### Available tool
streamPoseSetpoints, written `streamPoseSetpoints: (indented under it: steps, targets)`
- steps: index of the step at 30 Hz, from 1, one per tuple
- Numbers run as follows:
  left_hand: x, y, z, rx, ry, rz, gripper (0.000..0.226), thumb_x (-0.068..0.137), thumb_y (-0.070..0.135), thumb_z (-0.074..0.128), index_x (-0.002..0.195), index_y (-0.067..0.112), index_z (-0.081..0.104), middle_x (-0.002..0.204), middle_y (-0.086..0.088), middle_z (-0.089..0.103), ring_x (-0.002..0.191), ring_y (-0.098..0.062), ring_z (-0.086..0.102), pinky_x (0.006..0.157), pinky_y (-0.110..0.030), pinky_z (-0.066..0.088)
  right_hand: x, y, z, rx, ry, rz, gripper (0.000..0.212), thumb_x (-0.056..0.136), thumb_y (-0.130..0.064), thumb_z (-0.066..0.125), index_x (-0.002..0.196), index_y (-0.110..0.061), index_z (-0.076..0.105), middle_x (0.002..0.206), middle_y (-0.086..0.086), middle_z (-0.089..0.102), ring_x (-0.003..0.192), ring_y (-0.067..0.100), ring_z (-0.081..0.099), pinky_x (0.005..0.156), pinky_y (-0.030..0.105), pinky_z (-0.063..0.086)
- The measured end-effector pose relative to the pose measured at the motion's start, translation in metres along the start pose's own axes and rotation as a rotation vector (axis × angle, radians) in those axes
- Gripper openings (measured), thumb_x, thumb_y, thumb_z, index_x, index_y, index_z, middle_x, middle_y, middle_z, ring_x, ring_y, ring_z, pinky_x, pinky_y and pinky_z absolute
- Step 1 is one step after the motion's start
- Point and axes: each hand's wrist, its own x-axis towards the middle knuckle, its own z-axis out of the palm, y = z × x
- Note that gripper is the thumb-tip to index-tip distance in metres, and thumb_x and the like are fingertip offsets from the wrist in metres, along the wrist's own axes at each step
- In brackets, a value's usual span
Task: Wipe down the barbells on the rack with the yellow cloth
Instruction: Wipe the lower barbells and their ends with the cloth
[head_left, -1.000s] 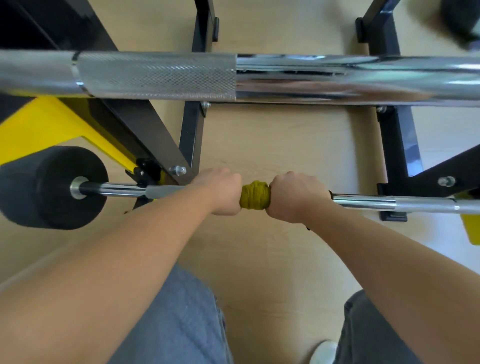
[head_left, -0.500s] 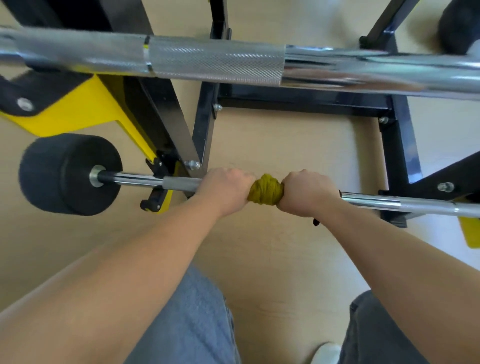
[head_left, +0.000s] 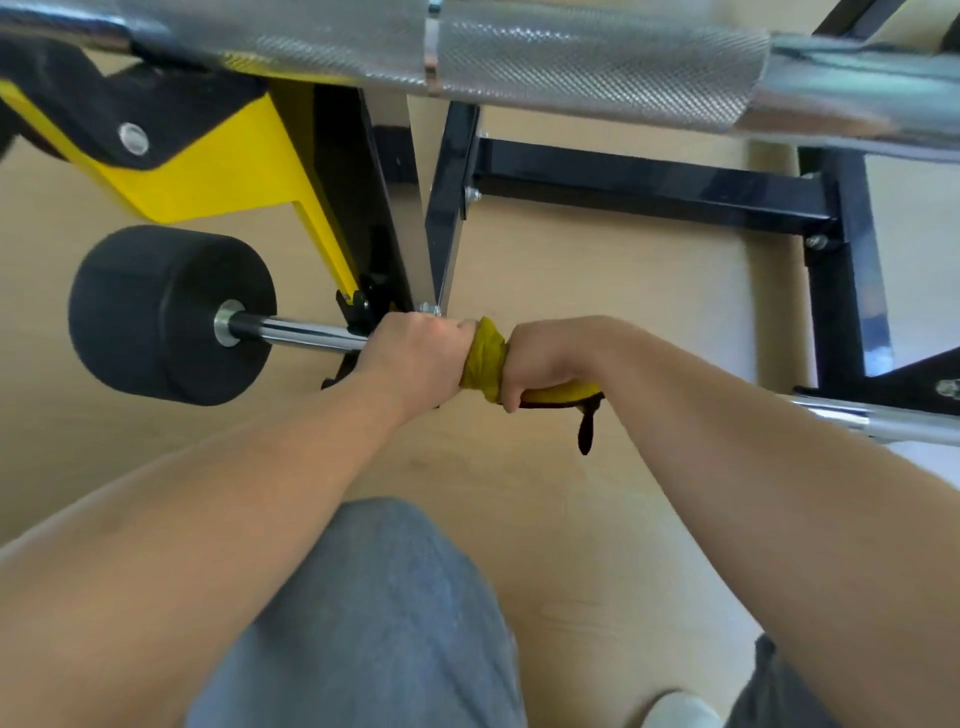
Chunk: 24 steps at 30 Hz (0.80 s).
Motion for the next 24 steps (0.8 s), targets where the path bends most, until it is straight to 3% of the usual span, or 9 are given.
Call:
streamPoseSetpoints:
  steps: [2,5,7,9,13,17,18,20,24]
  targets:
    - [0.002,0.002,-0.004,-0.019,-0.055,-0.036,0.015,0.097,0.034,0.047,0.097,0.021,0.054,0.070,0.002,0.051,0.064,-0.023,0.055,0.057,-0.034,0.047,0.001,-0.001,-0.008,0.026,-0.081,-0.001,0.015,0.083,-0.027,0.073,0.080,-0.021,0.060,0.087,-0.001,0.059,0.073,0.015,0.054,0.060,0.030,0.039]
    - [0.008,0.002,-0.008,-0.089,-0.118,-0.035,0.013,0.093,0.031,0.047,0.093,0.021,0.056,0.063,0.003,0.041,0.064,-0.024,0.052,0.057,-0.034,0.047,0.002,-0.003,0.018,-0.121,0.299,0.038,0.005,0.082,-0.023,0.057,0.080,-0.019,0.060,0.077,0.001,0.058,0.061,0.020,0.054,0.057,0.028,0.044]
    - [0.011,0.000,-0.009,-0.121,-0.125,-0.043,0.016,0.091,0.028,0.048,0.095,0.022,0.062,0.067,0.001,0.049,0.065,-0.024,0.053,0.056,-0.034,0.047,-0.001,-0.002,0.039,-0.198,0.557,0.044,0.008,0.083,-0.020,0.051,0.082,-0.025,0.058,0.076,-0.004,0.058,0.062,0.024,0.056,0.058,0.030,0.045]
    - [0.011,-0.001,-0.010,-0.130,-0.140,-0.054,0.017,0.090,0.027,0.048,0.094,0.022,0.064,0.072,0.000,0.055,0.065,-0.025,0.055,0.058,-0.036,0.051,-0.002,-0.002,0.042,-0.211,0.618,0.015,0.009,0.085,-0.019,0.050,0.083,-0.027,0.053,0.074,-0.005,0.054,0.067,0.026,0.054,0.060,0.031,0.044]
    - [0.010,-0.001,-0.009,-0.130,-0.130,-0.033,0.018,0.093,0.027,0.047,0.087,0.020,0.062,0.068,0.000,0.053,0.061,-0.025,0.057,0.061,-0.040,0.057,0.005,-0.004,0.019,-0.183,0.346,0.068,0.001,0.083,-0.020,0.055,0.082,-0.019,0.056,0.074,-0.001,0.050,0.068,0.024,0.055,0.064,0.030,0.046]
    - [0.010,-0.001,-0.012,-0.089,-0.122,-0.018,0.017,0.095,0.031,0.047,0.082,0.022,0.053,0.067,0.001,0.052,0.058,-0.023,0.055,0.059,-0.040,0.057,0.011,-0.002,-0.013,0.016,-0.222,0.013,0.016,0.084,-0.027,0.076,0.090,-0.021,0.063,0.096,0.002,0.062,0.081,0.019,0.057,0.073,0.031,0.043]
    - [0.009,0.000,-0.012,-0.089,-0.131,-0.023,0.018,0.095,0.032,0.047,0.081,0.023,0.053,0.065,0.002,0.051,0.058,-0.022,0.055,0.059,-0.039,0.057,0.011,-0.002,-0.017,0.053,-0.280,0.014,0.017,0.084,-0.028,0.077,0.092,-0.021,0.064,0.098,0.001,0.062,0.083,0.018,0.057,0.075,0.032,0.043]
    - [0.011,0.001,-0.010,-0.104,-0.164,-0.041,0.017,0.093,0.030,0.049,0.080,0.022,0.058,0.063,0.003,0.049,0.059,-0.022,0.056,0.059,-0.039,0.057,0.010,-0.001,-0.012,-0.025,-0.158,-0.016,0.012,0.085,-0.024,0.072,0.089,-0.018,0.062,0.089,0.002,0.061,0.076,0.019,0.057,0.068,0.030,0.044]
    - [0.017,-0.002,-0.010,-0.155,-0.203,-0.070,0.011,0.087,0.025,0.052,0.077,0.024,0.054,0.063,0.003,0.046,0.063,-0.024,0.055,0.060,-0.038,0.055,-0.001,-0.001,0.029,-0.186,0.472,0.018,0.009,0.085,-0.016,0.051,0.077,-0.021,0.053,0.075,-0.001,0.056,0.063,0.024,0.055,0.057,0.029,0.043]
